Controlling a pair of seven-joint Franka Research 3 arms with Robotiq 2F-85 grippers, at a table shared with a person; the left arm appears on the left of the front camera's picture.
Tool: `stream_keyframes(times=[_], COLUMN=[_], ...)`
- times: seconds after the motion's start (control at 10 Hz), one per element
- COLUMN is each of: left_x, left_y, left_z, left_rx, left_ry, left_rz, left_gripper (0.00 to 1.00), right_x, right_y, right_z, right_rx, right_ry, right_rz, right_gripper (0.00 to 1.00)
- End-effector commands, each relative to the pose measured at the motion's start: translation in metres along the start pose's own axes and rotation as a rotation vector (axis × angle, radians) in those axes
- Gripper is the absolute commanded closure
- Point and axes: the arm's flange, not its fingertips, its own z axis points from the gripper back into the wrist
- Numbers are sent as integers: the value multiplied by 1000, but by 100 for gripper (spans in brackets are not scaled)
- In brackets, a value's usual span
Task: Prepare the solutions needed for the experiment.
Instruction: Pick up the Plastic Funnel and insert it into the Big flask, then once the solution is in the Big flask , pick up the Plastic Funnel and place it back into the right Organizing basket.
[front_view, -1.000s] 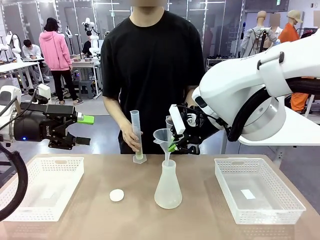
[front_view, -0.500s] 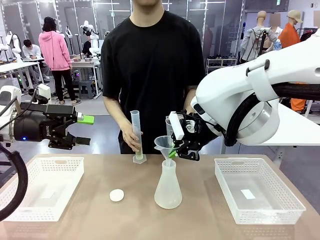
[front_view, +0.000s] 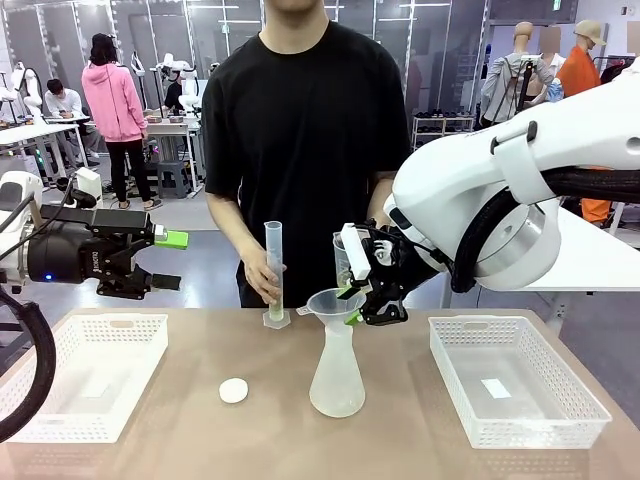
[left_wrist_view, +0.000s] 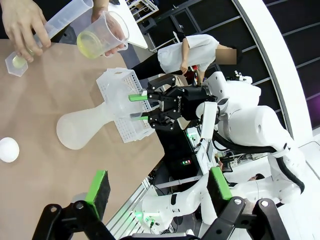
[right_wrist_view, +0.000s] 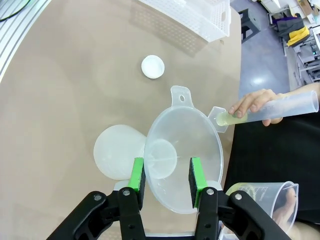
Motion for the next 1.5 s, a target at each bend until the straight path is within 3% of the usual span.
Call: stream_keyframes(times=[0.0,1.0,1.4], left_x=[0,0,0], left_y=[-3,-3,-3], left_z=[0,0,0], left_rx=[8,8,8], left_ry=[-1,-1,-1], left_rz=[14,14,14], left_gripper=[0,0,0], right_x=[1,1,14], right_y=[0,0,16], right_z=[0,-1,56], right_rx=[1,1,-125], right_ry=[-7,0,20], right_rz=[2,3,37], right_gripper=[54,54,54])
